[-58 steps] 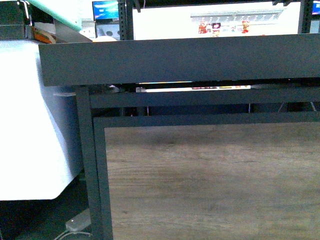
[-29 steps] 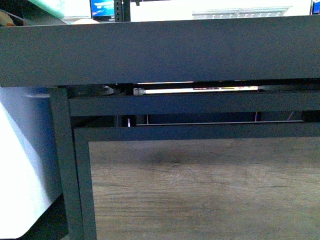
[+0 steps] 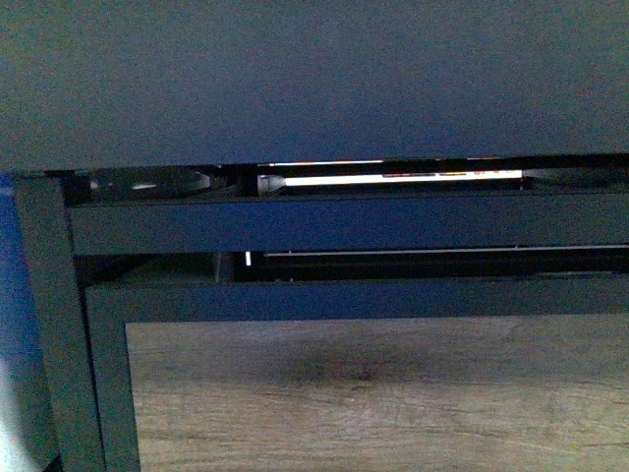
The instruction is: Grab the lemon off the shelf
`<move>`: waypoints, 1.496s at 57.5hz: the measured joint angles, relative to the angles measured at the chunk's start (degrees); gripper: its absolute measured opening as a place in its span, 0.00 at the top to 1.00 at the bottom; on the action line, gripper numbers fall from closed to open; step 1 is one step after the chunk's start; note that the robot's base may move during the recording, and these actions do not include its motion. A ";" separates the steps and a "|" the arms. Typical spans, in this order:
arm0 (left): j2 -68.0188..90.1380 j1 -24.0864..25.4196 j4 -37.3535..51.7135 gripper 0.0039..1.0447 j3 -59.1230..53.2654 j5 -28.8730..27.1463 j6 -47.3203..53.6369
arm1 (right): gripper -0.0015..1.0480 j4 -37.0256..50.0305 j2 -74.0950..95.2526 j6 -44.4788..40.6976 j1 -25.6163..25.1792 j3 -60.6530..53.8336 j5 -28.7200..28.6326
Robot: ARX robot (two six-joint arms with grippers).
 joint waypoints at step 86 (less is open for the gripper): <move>-0.02 0.00 -0.02 0.08 0.00 -0.04 0.02 | 0.07 -0.02 0.00 0.00 0.00 0.00 0.02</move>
